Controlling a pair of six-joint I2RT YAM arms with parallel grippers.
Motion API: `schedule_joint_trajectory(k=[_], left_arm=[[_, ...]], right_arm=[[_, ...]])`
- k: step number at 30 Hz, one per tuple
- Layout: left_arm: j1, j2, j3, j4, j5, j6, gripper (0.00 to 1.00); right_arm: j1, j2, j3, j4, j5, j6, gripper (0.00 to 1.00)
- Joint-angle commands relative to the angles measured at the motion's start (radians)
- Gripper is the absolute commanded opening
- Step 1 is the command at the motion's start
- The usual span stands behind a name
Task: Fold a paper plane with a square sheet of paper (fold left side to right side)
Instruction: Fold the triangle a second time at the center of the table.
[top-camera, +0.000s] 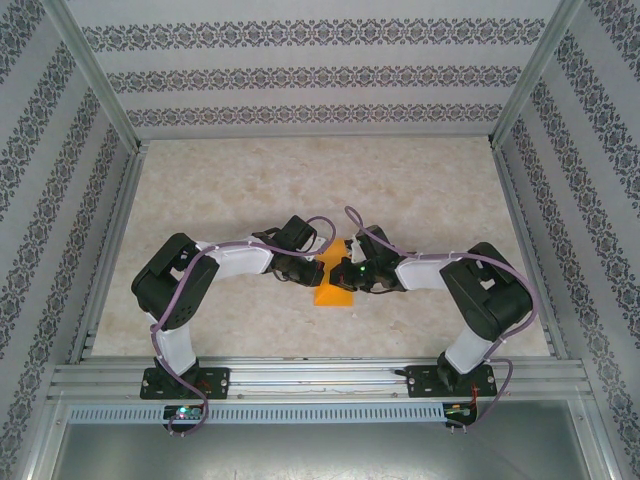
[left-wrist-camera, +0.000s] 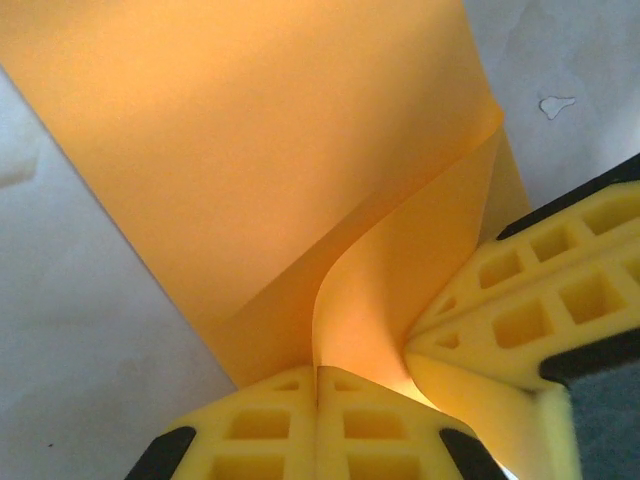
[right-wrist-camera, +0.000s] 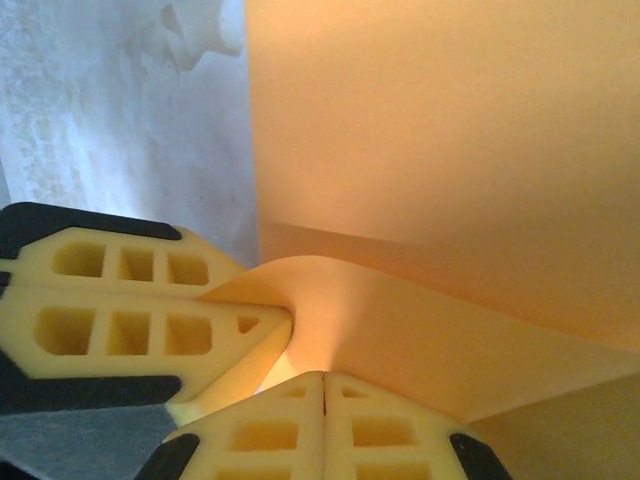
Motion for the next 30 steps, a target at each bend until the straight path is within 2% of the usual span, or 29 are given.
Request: schedule_joint_trajectory(k=[1,11,17,22,26,30], left_arm=[[0.009,0.043,-0.004,-0.038,-0.037,0.022,0.01],[0.009,0.046,0.0,-0.039,-0.04,0.02,0.02],[0.01,0.006,0.015,-0.049,-0.051,0.004,0.14],[0.023,-0.086,0.037,-0.096,-0.074,-0.008,0.2],[0.036,-0.173,0.017,-0.128,-0.08,-0.02,0.21],[0.036,-0.242,-0.022,-0.157,-0.029,-0.049,0.15]], right_arm=[[0.011,0.018,-0.003,-0.027,0.028,-0.029,0.0],[0.008,0.029,-0.02,-0.052,0.044,-0.035,0.0],[0.007,0.037,-0.043,-0.062,0.057,-0.029,0.0],[0.006,0.043,-0.054,-0.061,0.062,-0.028,0.0],[0.006,0.035,-0.056,-0.056,0.061,-0.03,0.0],[0.006,0.028,-0.053,-0.049,0.054,-0.029,0.0]])
